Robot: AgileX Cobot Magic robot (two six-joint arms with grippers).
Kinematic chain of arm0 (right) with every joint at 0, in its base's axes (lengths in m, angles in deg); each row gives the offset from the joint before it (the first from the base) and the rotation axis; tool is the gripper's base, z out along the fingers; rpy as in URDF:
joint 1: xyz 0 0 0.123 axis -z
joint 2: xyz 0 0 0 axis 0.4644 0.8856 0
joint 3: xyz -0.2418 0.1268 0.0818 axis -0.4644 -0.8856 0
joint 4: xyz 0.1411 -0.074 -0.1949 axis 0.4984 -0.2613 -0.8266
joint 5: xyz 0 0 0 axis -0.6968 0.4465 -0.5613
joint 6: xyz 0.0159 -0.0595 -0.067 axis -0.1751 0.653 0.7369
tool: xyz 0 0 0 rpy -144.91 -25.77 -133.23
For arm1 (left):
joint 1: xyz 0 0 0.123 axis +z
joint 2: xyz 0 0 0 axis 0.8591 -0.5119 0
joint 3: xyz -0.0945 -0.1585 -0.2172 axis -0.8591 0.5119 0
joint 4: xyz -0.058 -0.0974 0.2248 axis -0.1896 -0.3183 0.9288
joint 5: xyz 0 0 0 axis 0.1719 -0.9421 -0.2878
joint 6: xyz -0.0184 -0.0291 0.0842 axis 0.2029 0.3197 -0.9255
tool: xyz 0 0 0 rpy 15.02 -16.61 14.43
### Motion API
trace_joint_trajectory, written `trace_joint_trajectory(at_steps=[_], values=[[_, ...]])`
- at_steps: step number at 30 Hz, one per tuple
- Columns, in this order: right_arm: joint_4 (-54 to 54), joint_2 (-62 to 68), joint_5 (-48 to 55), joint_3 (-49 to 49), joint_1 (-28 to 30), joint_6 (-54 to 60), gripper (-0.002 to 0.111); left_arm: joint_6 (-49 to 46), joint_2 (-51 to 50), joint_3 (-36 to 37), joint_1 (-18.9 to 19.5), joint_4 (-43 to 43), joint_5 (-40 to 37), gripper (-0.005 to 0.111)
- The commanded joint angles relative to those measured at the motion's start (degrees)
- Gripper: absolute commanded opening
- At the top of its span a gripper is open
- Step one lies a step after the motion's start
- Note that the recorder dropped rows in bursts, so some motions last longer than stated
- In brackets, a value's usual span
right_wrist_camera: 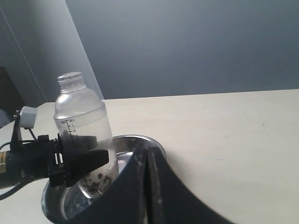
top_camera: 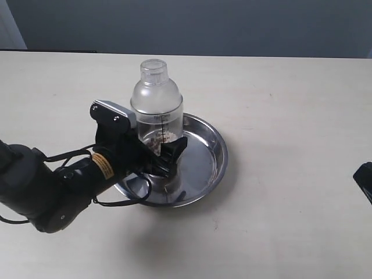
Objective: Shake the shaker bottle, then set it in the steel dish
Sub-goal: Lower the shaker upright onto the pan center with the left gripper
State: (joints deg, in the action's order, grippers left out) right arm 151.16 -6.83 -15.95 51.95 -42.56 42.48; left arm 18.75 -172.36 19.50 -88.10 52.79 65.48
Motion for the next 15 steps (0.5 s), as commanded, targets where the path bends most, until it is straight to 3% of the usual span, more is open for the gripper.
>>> trace_joint_trajectory(at_steps=[1,12,15], values=[[0.2,-0.2,-0.5,-0.1,0.0,0.2,-0.001,-0.4,-0.5,-0.5,-0.4,-0.7,3.7,0.001],[0.2,-0.2,-0.5,-0.1,0.0,0.2,-0.001,1.7,-0.2,-0.5,-0.4,-1.8,3.7,0.006],[0.2,-0.2,-0.5,-0.1,0.0,0.2,-0.001,3.3,0.5,-0.5,-0.4,-1.8,3.7,0.015]])
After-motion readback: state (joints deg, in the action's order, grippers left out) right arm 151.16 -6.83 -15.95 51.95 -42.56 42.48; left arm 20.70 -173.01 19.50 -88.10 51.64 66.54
